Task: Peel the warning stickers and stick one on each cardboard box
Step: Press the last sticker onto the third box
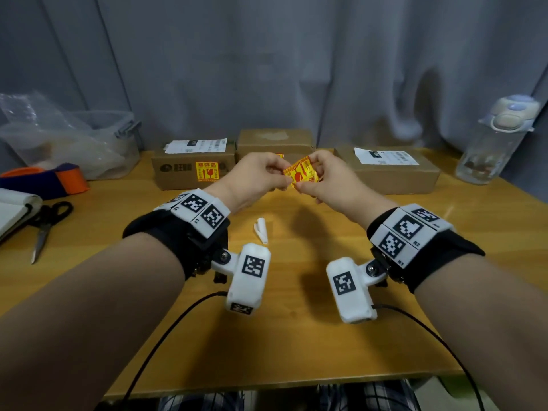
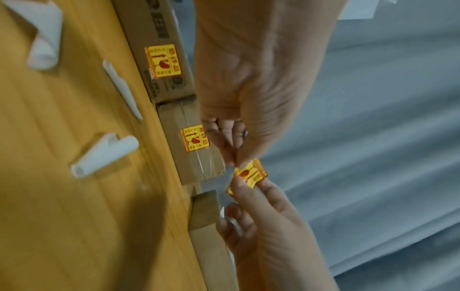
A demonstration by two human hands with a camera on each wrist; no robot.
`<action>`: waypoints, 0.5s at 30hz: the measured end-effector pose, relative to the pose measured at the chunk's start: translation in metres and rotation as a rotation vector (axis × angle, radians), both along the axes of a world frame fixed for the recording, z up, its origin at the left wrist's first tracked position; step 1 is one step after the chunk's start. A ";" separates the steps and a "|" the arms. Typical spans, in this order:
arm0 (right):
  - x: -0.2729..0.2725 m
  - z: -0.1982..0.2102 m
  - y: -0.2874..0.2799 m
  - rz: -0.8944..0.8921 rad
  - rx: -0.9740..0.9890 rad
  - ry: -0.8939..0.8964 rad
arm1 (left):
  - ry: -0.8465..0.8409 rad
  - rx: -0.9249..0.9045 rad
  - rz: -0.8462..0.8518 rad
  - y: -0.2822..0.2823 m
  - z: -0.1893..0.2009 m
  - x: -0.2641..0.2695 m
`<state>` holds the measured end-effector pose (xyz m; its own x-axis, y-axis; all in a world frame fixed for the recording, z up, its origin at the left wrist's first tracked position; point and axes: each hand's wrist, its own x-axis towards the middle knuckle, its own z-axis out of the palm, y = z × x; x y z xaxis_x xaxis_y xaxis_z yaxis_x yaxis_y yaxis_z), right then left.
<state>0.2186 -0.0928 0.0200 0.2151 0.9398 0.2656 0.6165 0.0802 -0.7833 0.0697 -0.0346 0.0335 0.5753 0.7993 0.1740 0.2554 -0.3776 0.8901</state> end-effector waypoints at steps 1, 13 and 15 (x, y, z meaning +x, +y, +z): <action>0.001 -0.003 0.002 -0.029 0.039 0.043 | -0.055 -0.016 0.011 0.000 0.000 0.004; 0.039 -0.010 -0.006 -0.014 0.061 0.720 | -0.256 -0.210 0.087 -0.001 -0.015 0.059; 0.048 -0.013 -0.008 -0.028 0.037 0.614 | -0.170 -0.077 0.082 0.003 -0.017 0.070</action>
<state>0.2670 -0.1005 0.0075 0.3637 0.9241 0.1174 0.0561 0.1041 -0.9930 0.1400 -0.0313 0.0169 0.4753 0.8568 0.2000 0.1260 -0.2913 0.9483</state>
